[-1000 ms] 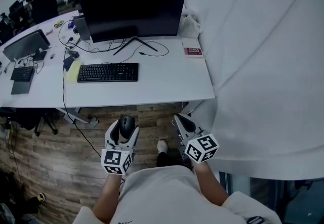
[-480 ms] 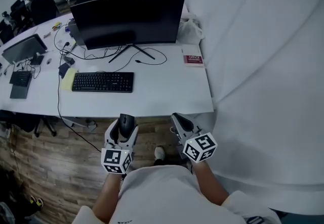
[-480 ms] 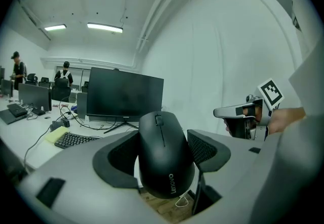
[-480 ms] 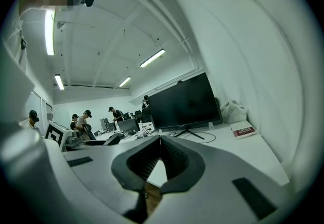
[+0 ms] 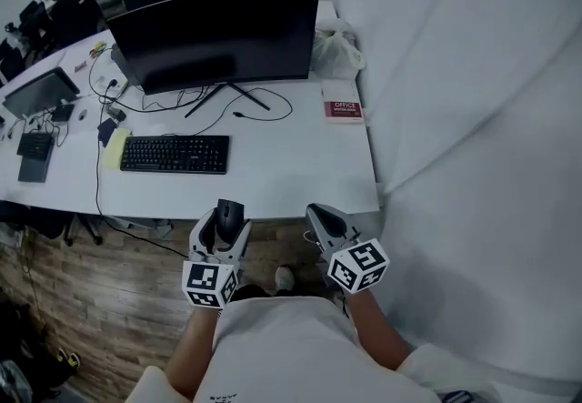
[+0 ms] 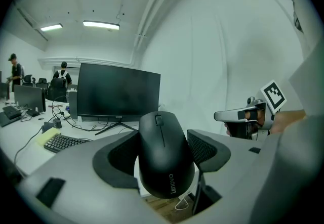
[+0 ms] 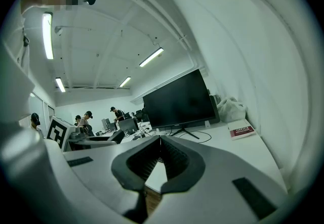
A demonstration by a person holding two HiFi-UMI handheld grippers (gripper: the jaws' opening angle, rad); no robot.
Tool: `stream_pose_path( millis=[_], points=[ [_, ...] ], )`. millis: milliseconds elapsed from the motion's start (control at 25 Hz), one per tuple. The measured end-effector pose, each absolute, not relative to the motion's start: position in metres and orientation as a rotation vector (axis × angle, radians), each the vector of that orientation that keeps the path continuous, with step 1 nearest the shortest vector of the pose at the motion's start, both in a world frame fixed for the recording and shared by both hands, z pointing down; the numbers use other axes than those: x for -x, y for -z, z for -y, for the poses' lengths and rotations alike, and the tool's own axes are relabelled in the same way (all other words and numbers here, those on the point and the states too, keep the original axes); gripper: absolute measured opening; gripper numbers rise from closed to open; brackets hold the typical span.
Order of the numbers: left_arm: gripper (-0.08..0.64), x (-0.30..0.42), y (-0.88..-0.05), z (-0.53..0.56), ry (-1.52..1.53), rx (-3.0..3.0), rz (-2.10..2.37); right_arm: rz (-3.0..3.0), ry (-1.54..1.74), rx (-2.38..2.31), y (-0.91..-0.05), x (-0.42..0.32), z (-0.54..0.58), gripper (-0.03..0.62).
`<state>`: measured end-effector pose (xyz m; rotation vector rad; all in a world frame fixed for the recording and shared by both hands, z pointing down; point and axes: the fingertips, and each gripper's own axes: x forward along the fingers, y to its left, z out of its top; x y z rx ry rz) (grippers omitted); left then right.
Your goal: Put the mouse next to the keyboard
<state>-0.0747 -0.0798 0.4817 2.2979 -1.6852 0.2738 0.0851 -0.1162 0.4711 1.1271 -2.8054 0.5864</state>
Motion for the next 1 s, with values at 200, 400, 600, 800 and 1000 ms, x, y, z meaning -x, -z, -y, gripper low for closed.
stream_pose_path(
  millis=[200, 400, 600, 800, 1000],
  points=[
    [0.305, 0.068, -0.487, 0.087, -0.305, -2.286, 1.682, 2.813, -0.609, -1.134, -0.475, -0.095, 0.121, 0.018],
    [0.307, 0.066, -0.497, 0.095, -0.345, -2.272, 1.667, 2.81, -0.625, -1.134, -0.478, -0.095, 0.121, 0.018],
    [0.307, 0.071, -0.512, 0.112, -0.365, -2.241, 1.656, 2.804, -0.634, -1.136, -0.481, -0.088, 0.126, 0.018],
    [0.307, 0.078, -0.532, 0.133, -0.389, -2.222, 1.632, 2.782, -0.629, -1.149, -0.485, -0.077, 0.14, 0.018],
    [0.307, 0.088, -0.551, 0.16, -0.416, -2.211, 1.609, 2.762, -0.614, -1.138, -0.49, -0.063, 0.161, 0.018]
  ],
)
